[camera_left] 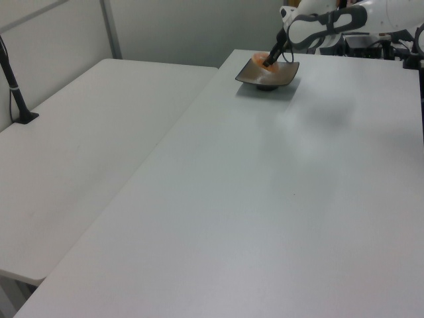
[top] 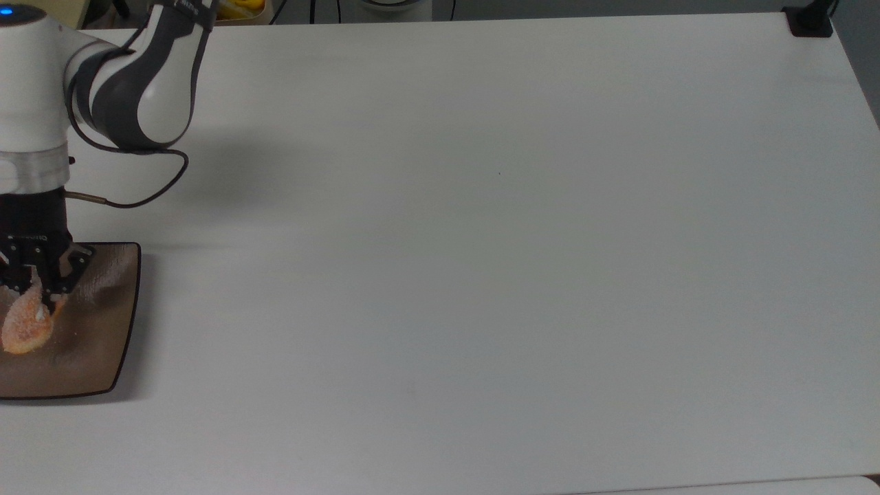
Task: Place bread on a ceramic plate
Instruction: 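Lower the bread roll onto the plate and open the gripper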
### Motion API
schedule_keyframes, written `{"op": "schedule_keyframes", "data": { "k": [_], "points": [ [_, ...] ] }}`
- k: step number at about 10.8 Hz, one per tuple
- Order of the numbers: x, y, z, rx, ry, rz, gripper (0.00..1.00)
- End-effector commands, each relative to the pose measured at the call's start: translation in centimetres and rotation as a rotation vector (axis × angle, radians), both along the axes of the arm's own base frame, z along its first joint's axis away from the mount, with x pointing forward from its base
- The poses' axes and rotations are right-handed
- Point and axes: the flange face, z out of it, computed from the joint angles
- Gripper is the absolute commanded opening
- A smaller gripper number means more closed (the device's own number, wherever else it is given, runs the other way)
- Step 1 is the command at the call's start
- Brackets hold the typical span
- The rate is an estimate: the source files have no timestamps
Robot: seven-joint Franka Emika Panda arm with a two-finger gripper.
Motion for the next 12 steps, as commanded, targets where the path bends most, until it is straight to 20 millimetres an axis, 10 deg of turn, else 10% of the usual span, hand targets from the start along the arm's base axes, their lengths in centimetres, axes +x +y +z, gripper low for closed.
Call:
{"op": "schedule_keyframes", "data": {
  "k": [1,6,12],
  "points": [
    [0.3,0.2,-0.7,-0.010,-0.007,0.025,0.36],
    [-0.2,1.3,-1.5,0.000,0.023,0.030,1.00],
    [-3.2,2.9,7.5,0.029,0.042,0.057,1.00]
  ]
}}
